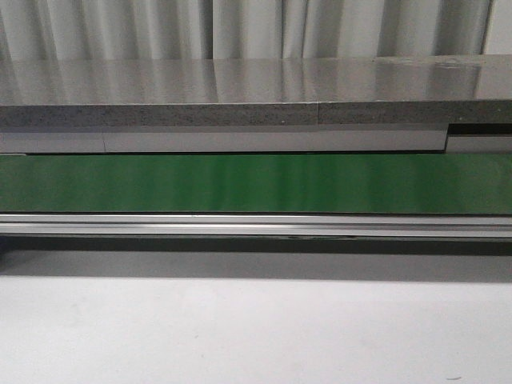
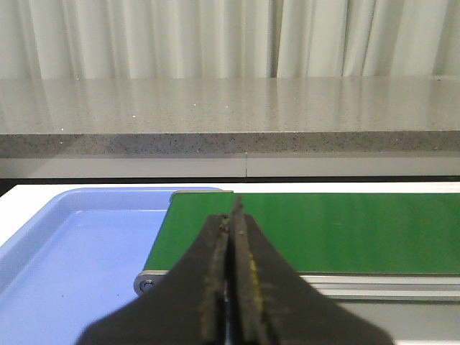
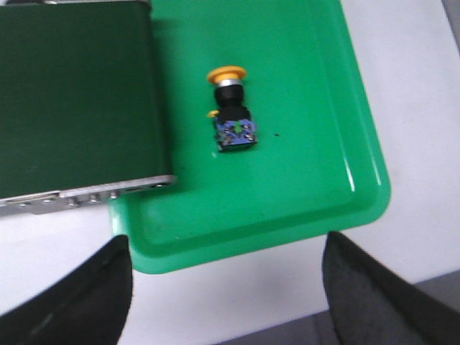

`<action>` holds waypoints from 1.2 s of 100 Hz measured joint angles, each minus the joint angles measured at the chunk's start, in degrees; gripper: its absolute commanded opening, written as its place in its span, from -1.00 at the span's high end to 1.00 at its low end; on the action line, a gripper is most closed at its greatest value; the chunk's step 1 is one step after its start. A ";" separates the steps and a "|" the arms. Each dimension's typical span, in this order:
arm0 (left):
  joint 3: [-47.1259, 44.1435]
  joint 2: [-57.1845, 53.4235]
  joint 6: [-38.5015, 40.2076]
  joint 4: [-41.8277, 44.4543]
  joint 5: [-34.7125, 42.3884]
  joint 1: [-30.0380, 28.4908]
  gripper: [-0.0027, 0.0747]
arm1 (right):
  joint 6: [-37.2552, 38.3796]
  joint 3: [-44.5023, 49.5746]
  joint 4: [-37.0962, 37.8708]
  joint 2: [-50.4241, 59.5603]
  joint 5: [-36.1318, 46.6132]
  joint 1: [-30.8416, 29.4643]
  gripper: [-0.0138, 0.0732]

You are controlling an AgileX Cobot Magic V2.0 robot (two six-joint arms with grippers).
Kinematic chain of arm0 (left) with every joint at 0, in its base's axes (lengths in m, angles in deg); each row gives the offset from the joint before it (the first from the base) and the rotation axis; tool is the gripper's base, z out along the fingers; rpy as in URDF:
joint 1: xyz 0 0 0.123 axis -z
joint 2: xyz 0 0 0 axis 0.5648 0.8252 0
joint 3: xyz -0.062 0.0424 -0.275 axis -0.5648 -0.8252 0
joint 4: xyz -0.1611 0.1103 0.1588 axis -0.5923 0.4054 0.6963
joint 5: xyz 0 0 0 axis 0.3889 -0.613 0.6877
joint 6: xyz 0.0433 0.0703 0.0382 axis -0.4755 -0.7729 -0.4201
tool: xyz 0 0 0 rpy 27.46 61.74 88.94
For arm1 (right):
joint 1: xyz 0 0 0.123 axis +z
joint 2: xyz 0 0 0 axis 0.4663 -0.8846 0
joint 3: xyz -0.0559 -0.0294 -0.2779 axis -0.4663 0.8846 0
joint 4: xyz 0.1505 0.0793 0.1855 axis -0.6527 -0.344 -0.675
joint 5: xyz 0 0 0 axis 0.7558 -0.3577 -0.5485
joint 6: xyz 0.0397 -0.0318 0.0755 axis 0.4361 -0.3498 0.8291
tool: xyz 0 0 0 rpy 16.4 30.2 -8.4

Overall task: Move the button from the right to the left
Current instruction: 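Grasp the yellow-capped button by its base with the right gripper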

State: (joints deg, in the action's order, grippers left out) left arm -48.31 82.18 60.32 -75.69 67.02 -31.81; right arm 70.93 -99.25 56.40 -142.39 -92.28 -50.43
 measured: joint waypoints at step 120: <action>0.00 0.00 0.00 0.00 0.00 0.00 0.98 | -3.65 -15.22 -10.45 -46.69 5.82 -9.87 -0.61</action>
State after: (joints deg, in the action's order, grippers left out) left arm -48.31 82.18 60.32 -75.69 67.02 -31.81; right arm 67.28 -114.46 45.95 -189.08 -86.46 -60.29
